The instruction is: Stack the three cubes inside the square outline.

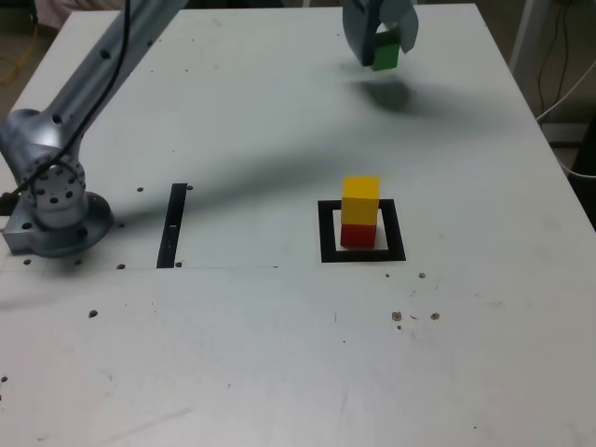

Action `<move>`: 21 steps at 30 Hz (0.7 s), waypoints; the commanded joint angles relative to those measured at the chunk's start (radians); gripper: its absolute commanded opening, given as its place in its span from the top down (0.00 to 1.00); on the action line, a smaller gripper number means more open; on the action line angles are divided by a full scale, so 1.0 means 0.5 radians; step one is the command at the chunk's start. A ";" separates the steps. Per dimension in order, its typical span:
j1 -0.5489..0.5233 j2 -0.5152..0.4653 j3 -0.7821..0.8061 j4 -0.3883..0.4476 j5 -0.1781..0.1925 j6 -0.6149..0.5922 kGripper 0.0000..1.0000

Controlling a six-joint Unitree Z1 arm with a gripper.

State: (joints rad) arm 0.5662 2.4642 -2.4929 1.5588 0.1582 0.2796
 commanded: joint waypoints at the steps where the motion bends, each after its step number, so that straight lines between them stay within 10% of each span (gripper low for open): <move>1: -0.036 -0.042 -0.004 0.038 -0.006 0.038 0.69; 21: -0.517 -0.565 0.596 0.092 -0.002 0.162 0.69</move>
State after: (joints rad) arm 0.3173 2.2132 -2.2169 1.5985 0.1540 0.3621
